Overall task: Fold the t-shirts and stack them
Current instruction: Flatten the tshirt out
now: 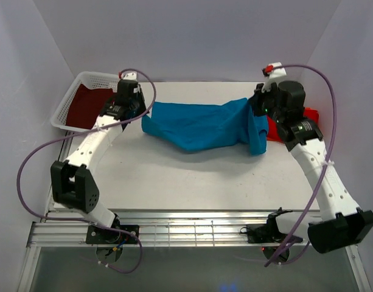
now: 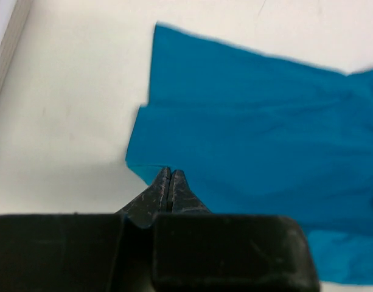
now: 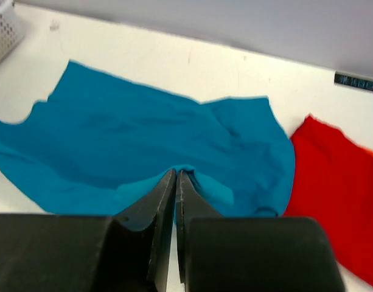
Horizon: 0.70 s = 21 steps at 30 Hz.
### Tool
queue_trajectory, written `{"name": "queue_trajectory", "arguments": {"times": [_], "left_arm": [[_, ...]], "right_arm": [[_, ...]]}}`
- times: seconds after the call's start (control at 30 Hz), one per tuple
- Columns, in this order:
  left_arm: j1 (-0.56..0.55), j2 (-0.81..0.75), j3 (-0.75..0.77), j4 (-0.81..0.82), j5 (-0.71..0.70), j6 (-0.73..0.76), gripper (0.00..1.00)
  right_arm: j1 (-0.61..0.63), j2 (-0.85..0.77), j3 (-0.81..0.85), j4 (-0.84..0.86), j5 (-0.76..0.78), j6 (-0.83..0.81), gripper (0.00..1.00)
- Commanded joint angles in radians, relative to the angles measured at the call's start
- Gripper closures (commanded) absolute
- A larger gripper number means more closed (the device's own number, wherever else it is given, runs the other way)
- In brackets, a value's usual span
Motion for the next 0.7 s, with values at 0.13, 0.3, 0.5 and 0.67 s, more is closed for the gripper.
{"name": "queue_trajectory", "arguments": {"times": [0.13, 0.3, 0.5, 0.67], "left_arm": [[-0.003, 0.468, 0.690, -0.263, 0.023, -0.012, 1.00], [0.002, 0.656, 1.271, -0.287, 0.042, 0.031, 1.00], [-0.001, 0.245, 0.707, 0.222, 0.068, 0.109, 1.00], [-0.007, 0.083, 0.559, 0.345, 0.097, 0.160, 1.00]], "right_arm": [[0.002, 0.521, 0.581, 0.050, 0.031, 0.023, 0.92], [0.002, 0.827, 1.241, -0.003, 0.025, -0.016, 0.92], [0.012, 0.527, 0.790, 0.390, -0.032, -0.103, 0.92], [0.019, 0.430, 0.713, 0.413, -0.128, -0.149, 0.92]]}}
